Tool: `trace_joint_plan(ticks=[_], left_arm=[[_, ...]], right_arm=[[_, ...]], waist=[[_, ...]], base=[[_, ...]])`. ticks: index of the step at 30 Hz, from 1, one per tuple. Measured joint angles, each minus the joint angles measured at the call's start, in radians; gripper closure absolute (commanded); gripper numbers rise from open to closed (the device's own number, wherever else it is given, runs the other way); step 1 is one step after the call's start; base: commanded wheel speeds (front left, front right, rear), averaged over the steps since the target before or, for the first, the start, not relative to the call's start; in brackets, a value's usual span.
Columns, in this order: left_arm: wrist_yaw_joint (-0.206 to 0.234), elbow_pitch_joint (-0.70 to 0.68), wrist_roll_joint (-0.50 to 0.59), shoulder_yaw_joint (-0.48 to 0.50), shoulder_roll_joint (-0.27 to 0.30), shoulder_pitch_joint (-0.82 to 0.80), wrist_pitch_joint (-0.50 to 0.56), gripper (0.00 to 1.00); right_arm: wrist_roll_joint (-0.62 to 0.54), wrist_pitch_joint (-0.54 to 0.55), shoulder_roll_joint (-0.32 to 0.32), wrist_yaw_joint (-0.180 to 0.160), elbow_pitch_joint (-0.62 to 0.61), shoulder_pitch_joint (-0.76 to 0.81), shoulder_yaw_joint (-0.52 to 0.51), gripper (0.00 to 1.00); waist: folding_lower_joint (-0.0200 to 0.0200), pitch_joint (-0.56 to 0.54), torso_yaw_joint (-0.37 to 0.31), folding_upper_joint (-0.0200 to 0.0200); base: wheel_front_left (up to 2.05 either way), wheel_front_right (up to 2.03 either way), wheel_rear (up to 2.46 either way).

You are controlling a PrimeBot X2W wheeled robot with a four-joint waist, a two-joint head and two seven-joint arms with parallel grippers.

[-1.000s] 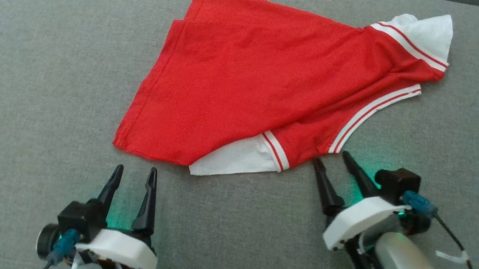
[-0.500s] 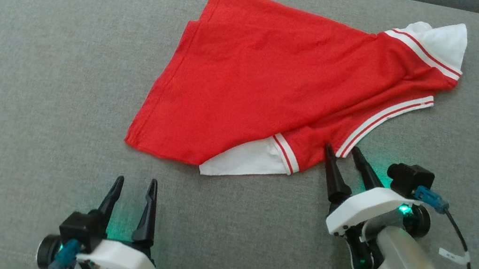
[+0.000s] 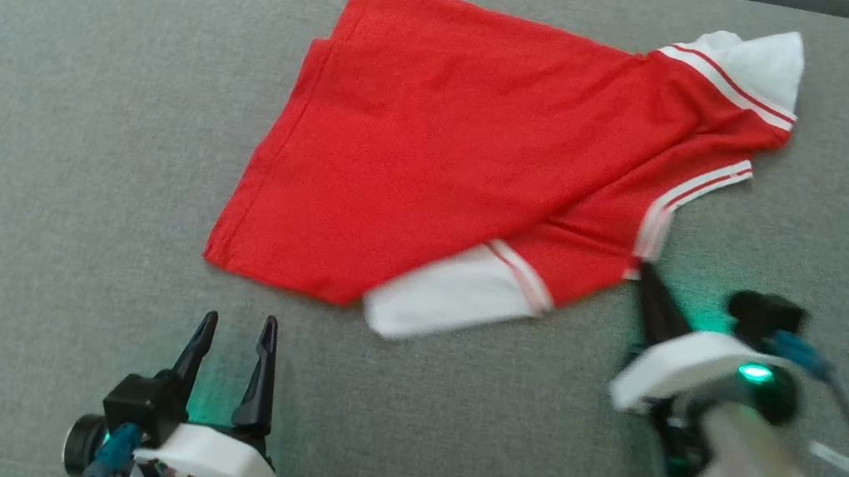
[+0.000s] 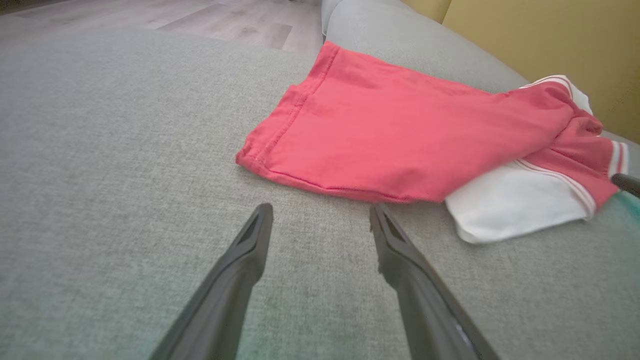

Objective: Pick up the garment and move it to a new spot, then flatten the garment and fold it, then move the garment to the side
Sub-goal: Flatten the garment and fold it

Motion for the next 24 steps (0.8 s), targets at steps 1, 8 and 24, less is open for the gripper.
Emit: trace_joint_plan(ticks=[1,8,24], left_arm=[[0.000,0.000,0.000,0.000,0.000,0.000,0.000,0.00],[0.000,-0.005,0.000,0.012,0.000,0.000,0.000,0.00],[0.010,0.005,0.048,0.036,0.000,-0.002,0.000,0.00]], right_arm=[[0.000,0.000,0.000,0.000,0.000,0.000,0.000,1.00],[-0.075,0.002,-0.151,0.000,-0.010,0.026,-0.126,1.00],[-0.481,0.003,-0.039,0.000,-0.337,0.055,-0.436,0.00]], waist=[[0.0000,0.000,0.000,0.0000],[0.0000,-0.014,-0.029,0.0000],[-0.0001,-0.066,-0.080,0.0000]], base=[[0.00,0.00,0.00],[0.00,0.00,0.00],[0.00,0.00,0.00]])
